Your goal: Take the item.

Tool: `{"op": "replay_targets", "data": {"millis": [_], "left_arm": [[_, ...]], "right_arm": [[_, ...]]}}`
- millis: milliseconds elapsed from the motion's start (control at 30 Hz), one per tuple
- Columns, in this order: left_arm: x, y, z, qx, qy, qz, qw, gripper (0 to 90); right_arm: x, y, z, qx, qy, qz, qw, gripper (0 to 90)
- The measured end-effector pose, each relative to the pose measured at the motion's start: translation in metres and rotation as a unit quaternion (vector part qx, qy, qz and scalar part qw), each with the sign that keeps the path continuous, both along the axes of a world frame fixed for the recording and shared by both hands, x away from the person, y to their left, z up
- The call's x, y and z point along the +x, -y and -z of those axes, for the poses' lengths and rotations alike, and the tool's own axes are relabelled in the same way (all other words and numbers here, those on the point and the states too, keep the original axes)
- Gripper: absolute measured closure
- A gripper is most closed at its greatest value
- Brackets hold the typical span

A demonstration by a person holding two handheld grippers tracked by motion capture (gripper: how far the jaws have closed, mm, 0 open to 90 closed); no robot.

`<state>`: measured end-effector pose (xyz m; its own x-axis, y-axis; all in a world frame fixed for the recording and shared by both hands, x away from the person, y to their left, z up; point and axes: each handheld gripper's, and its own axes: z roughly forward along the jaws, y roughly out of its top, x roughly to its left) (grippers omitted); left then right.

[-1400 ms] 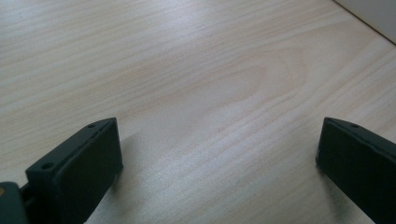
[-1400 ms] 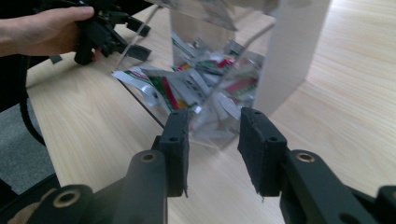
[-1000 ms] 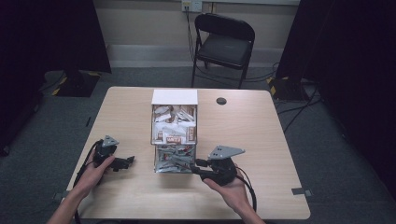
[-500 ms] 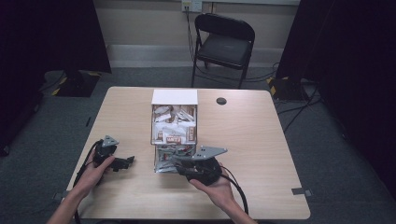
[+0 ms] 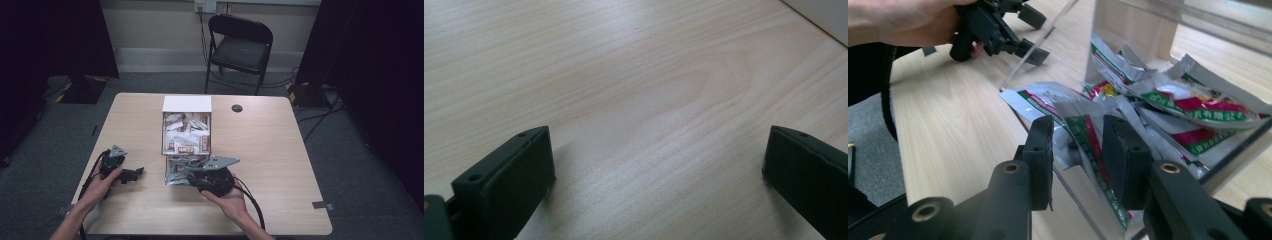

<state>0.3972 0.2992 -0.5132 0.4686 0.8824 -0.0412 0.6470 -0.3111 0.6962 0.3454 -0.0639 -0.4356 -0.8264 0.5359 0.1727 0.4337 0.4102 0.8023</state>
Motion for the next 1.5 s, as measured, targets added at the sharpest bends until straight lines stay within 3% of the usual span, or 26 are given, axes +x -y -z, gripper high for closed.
{"op": "replay_targets", "data": {"millis": [633,867,1133,1500], "left_arm": [[0.000,0.000,0.000,0.000,0.000,0.000,1.0000,0.0],[0.000,0.000,0.000,-0.001,0.000,0.000,1.0000,0.0],[0.000,0.000,0.000,-0.001,0.000,0.000,1.0000,0.0],[0.000,0.000,0.000,0.000,0.000,0.000,1.0000,0.0]], "right_arm": [[0.006,0.000,0.007,-0.009,-0.004,0.012,0.9999,77.5],[0.007,-0.001,0.009,-0.012,-0.001,0.013,0.9998,73.7],[0.009,-0.001,0.010,-0.016,-0.006,0.017,0.9997,77.9],[0.011,-0.001,0.010,-0.012,-0.004,0.000,0.9999,90.0]]}}
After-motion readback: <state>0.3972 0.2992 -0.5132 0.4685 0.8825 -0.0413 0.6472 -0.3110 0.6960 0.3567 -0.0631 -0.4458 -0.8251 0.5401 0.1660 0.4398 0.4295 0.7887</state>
